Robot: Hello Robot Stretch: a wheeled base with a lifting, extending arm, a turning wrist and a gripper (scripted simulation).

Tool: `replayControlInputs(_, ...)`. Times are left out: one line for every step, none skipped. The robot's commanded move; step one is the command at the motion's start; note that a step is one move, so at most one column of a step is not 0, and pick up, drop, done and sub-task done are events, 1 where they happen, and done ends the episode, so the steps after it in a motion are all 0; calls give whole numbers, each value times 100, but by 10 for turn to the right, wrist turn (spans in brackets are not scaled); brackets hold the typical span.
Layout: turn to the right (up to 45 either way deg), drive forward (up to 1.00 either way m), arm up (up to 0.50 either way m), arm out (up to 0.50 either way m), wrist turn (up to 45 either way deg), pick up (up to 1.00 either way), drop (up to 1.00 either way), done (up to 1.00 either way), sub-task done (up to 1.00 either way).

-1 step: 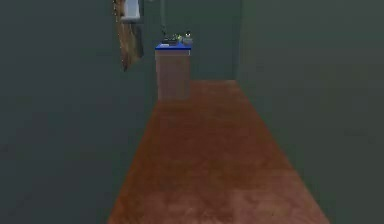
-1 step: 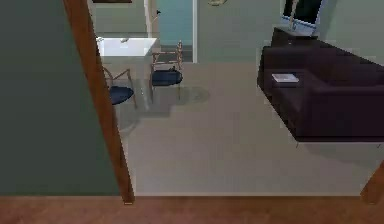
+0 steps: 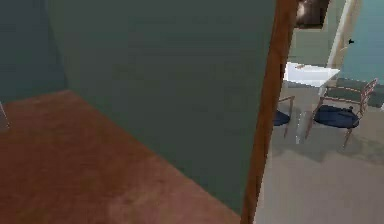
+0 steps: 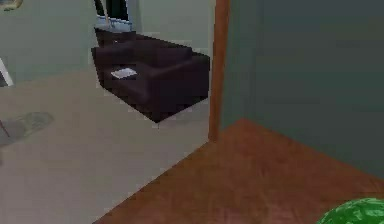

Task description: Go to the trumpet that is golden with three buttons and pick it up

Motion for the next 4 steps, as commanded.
replayControlInputs(390,0,0,0,0,0,0,0,0)
replayControlInputs(0,5,0,0,0,0,0,0,0)
replayControlInputs(270,0,0,0,0,0,0,0,0)
replayControlInputs(0,75,0,0,0,0,0,0,0)
